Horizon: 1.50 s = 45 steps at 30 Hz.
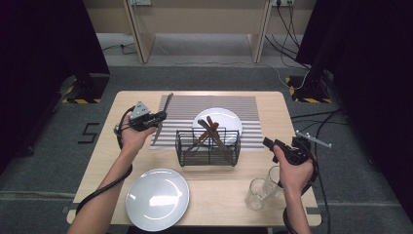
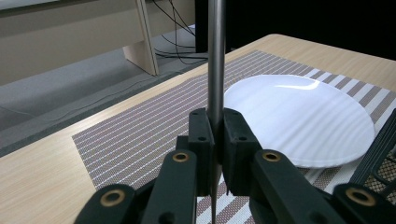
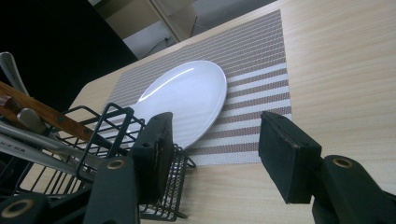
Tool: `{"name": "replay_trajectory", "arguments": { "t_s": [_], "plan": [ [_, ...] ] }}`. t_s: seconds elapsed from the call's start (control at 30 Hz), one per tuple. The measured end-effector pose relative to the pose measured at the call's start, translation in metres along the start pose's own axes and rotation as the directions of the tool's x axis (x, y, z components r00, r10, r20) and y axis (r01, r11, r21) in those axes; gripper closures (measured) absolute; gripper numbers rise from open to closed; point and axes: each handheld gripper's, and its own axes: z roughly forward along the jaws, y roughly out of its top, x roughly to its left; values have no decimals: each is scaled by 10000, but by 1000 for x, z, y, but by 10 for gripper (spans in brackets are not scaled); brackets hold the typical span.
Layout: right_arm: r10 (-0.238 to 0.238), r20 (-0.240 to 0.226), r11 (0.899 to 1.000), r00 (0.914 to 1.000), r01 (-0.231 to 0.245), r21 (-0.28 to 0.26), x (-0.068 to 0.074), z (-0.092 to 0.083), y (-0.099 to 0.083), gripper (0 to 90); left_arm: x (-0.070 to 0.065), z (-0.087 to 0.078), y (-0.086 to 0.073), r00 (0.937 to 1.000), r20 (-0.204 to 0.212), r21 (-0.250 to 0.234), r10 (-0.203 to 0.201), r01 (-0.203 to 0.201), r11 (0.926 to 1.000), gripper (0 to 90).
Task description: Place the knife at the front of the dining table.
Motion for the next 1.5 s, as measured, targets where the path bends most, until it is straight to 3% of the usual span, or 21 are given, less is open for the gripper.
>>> {"name": "replay_trajectory", "arguments": {
  "t_s": [0.4, 1.5],
  "plan": [
    [-6, 8, 10000, 10000, 6, -4, 0, 0, 0, 454, 2, 5, -5, 9999, -133, 157, -6, 8, 9999, 830],
    [1, -2, 10000, 10000, -1, 14, -1, 0, 0, 454, 3, 27, -10, 10000, 40, 737, 30, -33, 9973, 829]
  ]
}}
